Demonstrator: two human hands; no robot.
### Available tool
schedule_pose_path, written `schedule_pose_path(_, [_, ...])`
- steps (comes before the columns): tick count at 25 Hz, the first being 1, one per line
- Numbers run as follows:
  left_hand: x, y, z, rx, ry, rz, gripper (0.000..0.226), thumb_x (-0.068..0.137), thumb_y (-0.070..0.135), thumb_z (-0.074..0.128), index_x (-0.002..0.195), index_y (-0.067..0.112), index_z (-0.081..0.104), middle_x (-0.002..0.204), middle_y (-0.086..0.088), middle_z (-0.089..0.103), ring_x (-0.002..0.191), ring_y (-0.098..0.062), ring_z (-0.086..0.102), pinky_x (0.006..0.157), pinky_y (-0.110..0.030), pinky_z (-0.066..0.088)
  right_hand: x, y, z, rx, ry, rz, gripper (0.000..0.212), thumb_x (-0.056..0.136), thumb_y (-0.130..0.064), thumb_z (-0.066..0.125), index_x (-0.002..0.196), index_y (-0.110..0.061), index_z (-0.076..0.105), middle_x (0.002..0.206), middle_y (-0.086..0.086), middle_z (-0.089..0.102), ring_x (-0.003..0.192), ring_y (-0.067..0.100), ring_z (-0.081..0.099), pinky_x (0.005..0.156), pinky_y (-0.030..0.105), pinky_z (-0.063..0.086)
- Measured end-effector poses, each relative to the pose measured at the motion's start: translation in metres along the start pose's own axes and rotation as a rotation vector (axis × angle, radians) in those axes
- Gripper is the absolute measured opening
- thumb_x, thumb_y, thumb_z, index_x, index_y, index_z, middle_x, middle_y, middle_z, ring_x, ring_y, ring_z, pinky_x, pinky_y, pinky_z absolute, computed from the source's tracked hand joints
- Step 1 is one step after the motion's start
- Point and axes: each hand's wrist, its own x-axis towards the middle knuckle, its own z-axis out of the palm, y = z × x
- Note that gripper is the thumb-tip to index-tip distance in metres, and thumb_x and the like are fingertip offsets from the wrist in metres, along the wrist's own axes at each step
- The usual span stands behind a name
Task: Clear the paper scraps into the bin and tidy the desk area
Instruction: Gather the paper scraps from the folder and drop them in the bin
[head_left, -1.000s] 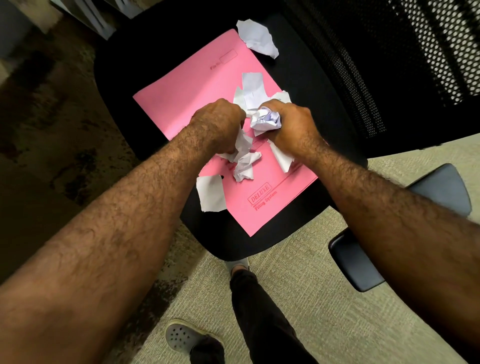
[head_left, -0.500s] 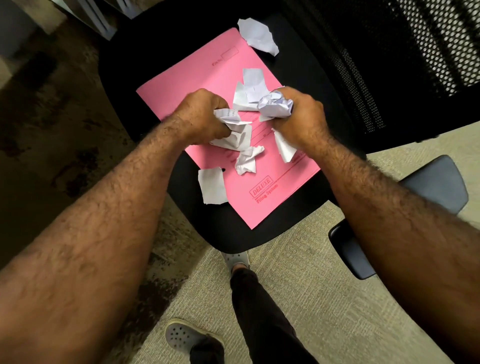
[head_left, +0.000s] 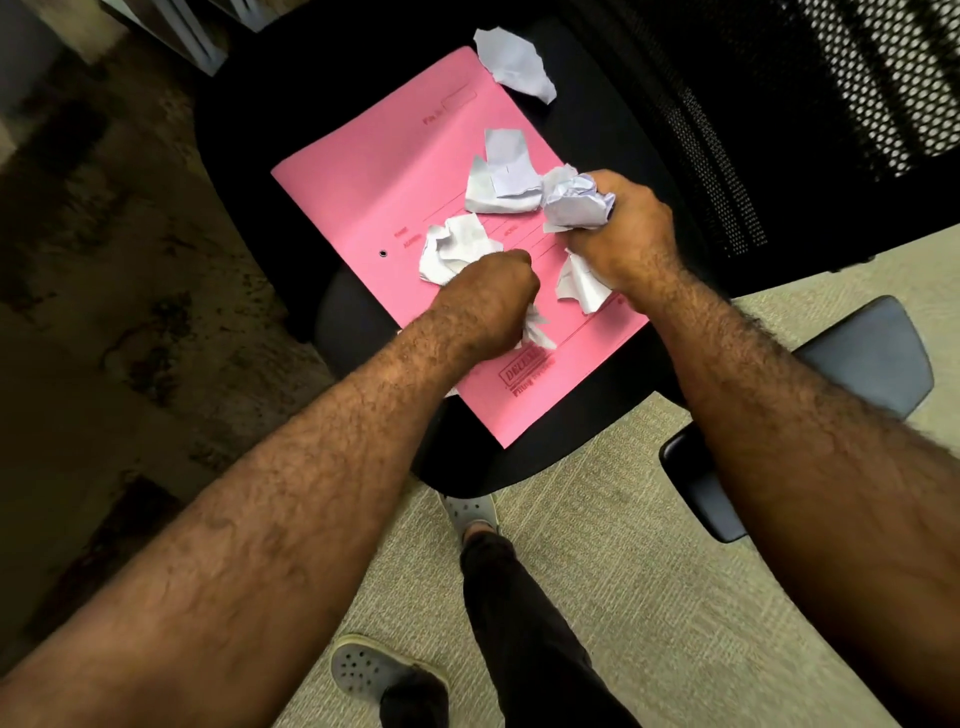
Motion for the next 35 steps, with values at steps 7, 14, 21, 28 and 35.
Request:
schedule_pose_path(7, [-0.028,-0.048,-0.038,-0.995,0.29,-0.395,0.014,0.067,-0.004,0.073,0.07,0.007,0.064,0.068,-0.006,0.061,0.06,-0.017,0.056,0.054,-0.021,0.045,-0.002,-0.03,0.0,0.128,0.036,-0.015,0.046,0.068,-0.023,0.079,0.111,-0.029,0.066,0.105,-0.007,0.071,0.1,0.015,0.067,0.09,0.038,0.055])
schedule_pose_path(14, [-0.159,-0.111,-0.036,-1.634,0.676,-0.409,0.026,0.077,-0.013,0.064,0.079,0.012,0.066,0.071,0.004,0.071,0.068,-0.008,0.066,0.059,-0.017,0.05,-0.056,-0.124,0.049,0.381,-0.072,-0.202,0.037,0.062,-0.02,0.081,0.094,-0.031,0.066,0.089,-0.009,0.072,0.082,0.014,0.072,0.073,0.041,0.061])
schedule_pose_path(21, [-0.331,-0.154,0.017,-1.863,1.102,-0.752,0.026,0.08,-0.014,0.062,0.082,0.011,0.061,0.074,0.001,0.066,0.06,-0.004,0.065,0.05,-0.012,0.046,-0.185,-0.211,0.159,0.425,-0.427,-0.352,0.046,0.068,-0.013,0.08,0.11,-0.018,0.063,0.099,0.0,0.071,0.089,0.02,0.07,0.072,0.042,0.06])
schedule_pose_path(28, [-0.541,-0.176,0.134,-1.832,1.419,-1.052,0.023,0.078,-0.013,0.065,0.079,0.01,0.065,0.069,0.005,0.072,0.064,-0.006,0.068,0.051,-0.013,0.047,-0.365,-0.253,0.297,0.275,-0.807,-0.398,0.041,0.072,-0.012,0.082,0.1,-0.029,0.058,0.093,-0.016,0.064,0.083,0.0,0.064,0.074,0.019,0.054])
schedule_pose_path(35, [-0.685,-0.179,0.288,-1.527,1.574,-1.611,0.024,0.064,-0.008,0.067,0.065,0.015,0.062,0.059,0.002,0.064,0.055,-0.011,0.058,0.049,-0.018,0.047,-0.53,-0.218,0.463,0.223,-1.148,-0.042,0.034,0.071,-0.011,0.083,0.096,-0.02,0.062,0.093,0.004,0.07,0.072,0.017,0.066,0.064,0.03,0.056])
